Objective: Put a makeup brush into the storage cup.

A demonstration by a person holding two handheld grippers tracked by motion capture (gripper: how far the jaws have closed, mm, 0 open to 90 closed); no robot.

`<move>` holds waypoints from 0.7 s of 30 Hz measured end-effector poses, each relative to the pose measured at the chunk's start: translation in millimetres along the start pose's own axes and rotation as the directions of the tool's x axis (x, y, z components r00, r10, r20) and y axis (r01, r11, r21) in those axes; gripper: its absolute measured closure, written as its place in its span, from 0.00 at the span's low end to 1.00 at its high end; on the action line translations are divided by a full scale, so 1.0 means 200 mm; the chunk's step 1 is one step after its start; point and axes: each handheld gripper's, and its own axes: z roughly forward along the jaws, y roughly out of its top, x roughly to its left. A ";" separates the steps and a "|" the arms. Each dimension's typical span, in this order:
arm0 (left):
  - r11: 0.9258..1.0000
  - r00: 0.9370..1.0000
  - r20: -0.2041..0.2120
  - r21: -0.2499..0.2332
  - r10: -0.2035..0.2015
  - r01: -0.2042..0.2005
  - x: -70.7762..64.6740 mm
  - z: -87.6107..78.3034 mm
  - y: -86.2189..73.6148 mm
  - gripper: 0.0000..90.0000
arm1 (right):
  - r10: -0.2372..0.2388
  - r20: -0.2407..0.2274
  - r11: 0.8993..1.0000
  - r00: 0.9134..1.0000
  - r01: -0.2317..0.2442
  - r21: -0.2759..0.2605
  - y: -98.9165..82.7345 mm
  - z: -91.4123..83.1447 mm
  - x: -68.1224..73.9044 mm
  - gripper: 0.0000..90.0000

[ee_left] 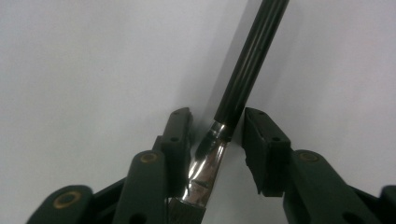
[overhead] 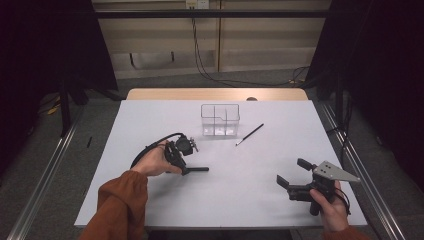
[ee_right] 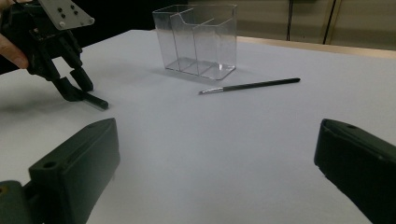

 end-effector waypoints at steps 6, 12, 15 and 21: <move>0.999 1.000 0.001 0.025 0.020 -0.020 -0.02 0.00 0.02 0.83 | 0.002 -0.001 1.000 1.000 -0.002 0.002 0.00 0.00 0.00 0.00; 1.000 1.000 0.012 0.020 0.004 -0.004 0.00 0.00 0.02 0.87 | 0.002 -0.002 1.000 1.000 -0.002 0.002 0.00 0.00 0.00 0.00; 1.000 1.000 0.011 0.008 -0.019 0.018 -0.01 0.00 0.01 0.87 | 0.001 -0.004 1.000 1.000 -0.001 0.003 0.00 0.00 0.00 0.00; 1.000 1.000 0.014 -0.010 -0.014 0.014 -0.01 0.00 0.00 0.87 | 0.002 -0.002 1.000 1.000 -0.002 0.003 0.00 0.00 0.00 0.00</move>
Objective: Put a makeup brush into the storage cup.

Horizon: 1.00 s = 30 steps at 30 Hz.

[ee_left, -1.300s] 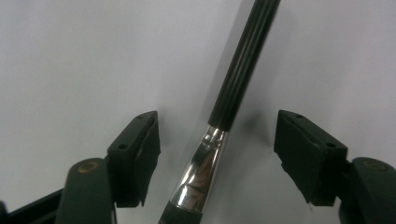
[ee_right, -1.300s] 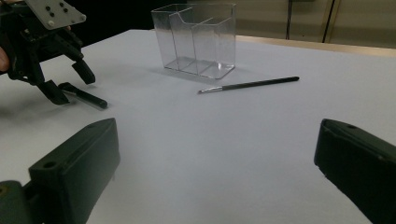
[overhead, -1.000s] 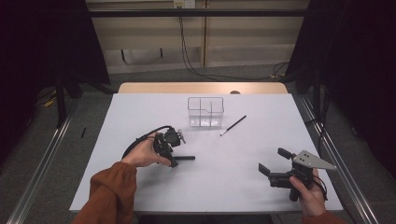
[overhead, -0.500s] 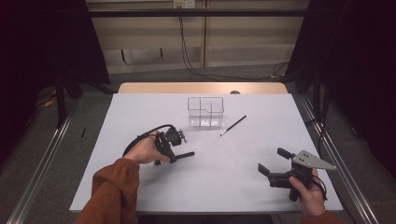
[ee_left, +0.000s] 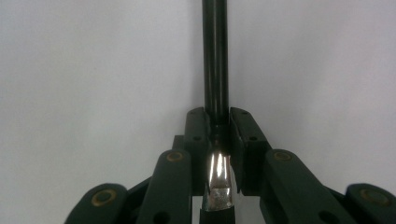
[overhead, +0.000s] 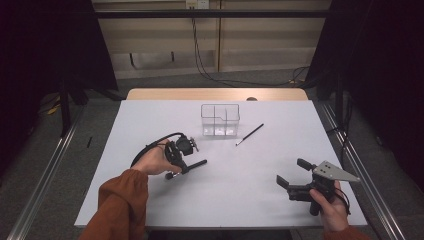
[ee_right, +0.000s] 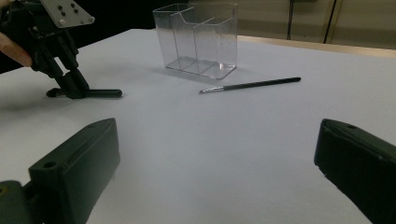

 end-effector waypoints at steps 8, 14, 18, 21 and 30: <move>0.999 0.999 0.019 -0.035 -0.040 0.040 0.02 -0.01 -0.02 0.87 | 0.001 0.004 1.000 1.000 -0.001 -0.002 0.00 0.00 0.00 0.00; 0.992 0.995 0.039 -0.079 -0.091 0.094 0.03 -0.02 -0.06 0.87 | 0.002 0.004 1.000 1.000 -0.002 -0.003 0.00 0.00 0.00 0.00; 0.981 0.989 0.060 -0.133 -0.137 0.144 0.06 -0.05 -0.11 0.87 | 0.002 0.004 1.000 1.000 -0.002 -0.003 0.00 0.00 0.00 0.00; 0.965 0.984 0.058 -0.194 -0.168 0.176 0.06 -0.09 -0.13 0.87 | 0.000 0.006 1.000 1.000 0.000 -0.001 0.00 0.00 0.00 0.00; 0.907 0.975 0.043 -0.360 -0.219 0.220 0.04 -0.17 -0.19 0.87 | 0.002 0.007 1.000 1.000 -0.002 -0.005 0.00 0.00 0.00 0.00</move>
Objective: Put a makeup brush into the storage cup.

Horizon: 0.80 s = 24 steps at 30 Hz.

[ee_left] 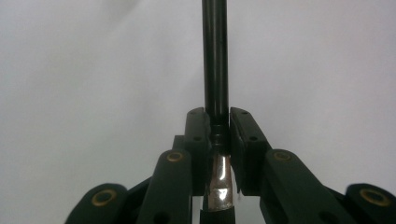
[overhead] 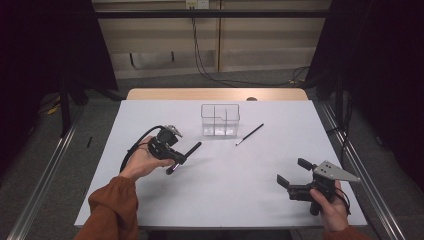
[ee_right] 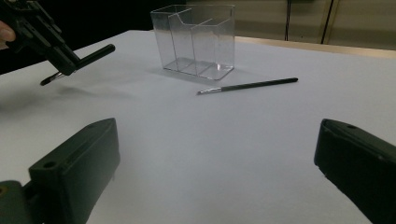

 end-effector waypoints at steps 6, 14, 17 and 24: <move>0.997 1.000 -0.006 -0.078 -0.012 0.012 0.00 -0.03 -0.03 0.87 | 0.000 0.001 1.000 1.000 0.000 0.000 0.00 0.00 0.00 0.00; 0.978 0.997 -0.028 -0.199 -0.072 0.065 0.00 -0.06 -0.08 0.87 | 0.000 0.002 1.000 1.000 0.000 0.000 0.00 0.00 0.00 0.00; 0.966 0.993 -0.058 -0.244 -0.105 0.087 0.00 -0.07 -0.10 0.87 | -0.001 0.000 1.000 1.000 0.001 0.000 0.00 0.00 0.00 0.00; 0.932 0.991 -0.043 -0.349 -0.124 0.101 -0.01 -0.09 -0.14 0.87 | -0.001 0.001 1.000 1.000 0.001 0.000 0.00 0.00 0.00 0.00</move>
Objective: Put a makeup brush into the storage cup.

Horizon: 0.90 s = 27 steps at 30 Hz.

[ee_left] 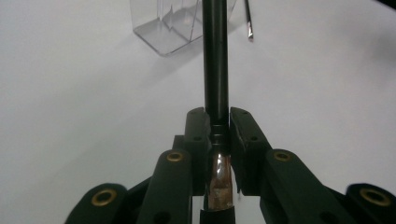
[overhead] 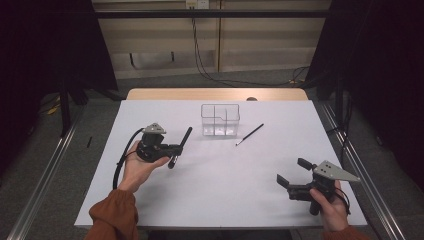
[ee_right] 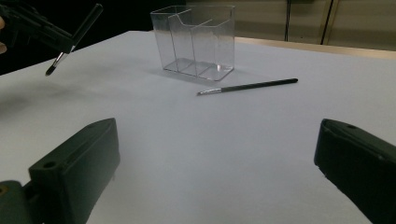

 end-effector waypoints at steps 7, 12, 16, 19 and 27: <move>0.996 0.999 0.044 -0.088 -0.008 0.012 -0.04 -0.04 -0.02 0.87 | 0.006 0.012 1.000 1.000 -0.006 -0.006 0.00 0.00 -0.01 0.00; 0.988 0.997 0.072 -0.155 -0.004 0.015 -0.07 -0.09 -0.03 0.87 | 0.005 0.007 1.000 1.000 -0.005 -0.013 0.00 0.00 0.00 0.00; 0.984 0.997 0.083 -0.176 0.002 0.013 -0.09 -0.11 -0.04 0.87 | 0.005 0.006 1.000 1.000 -0.005 -0.016 0.00 0.00 0.00 0.00; 0.985 0.995 0.095 -0.170 0.019 -0.003 -0.13 -0.10 -0.06 0.87 | 0.007 0.003 1.000 1.000 -0.007 -0.022 0.01 -0.01 0.00 0.00; 0.983 0.986 0.153 -0.183 0.062 -0.033 -0.21 -0.09 -0.04 0.87 | 0.000 -0.012 0.999 1.000 0.000 -0.032 0.01 -0.01 0.01 0.00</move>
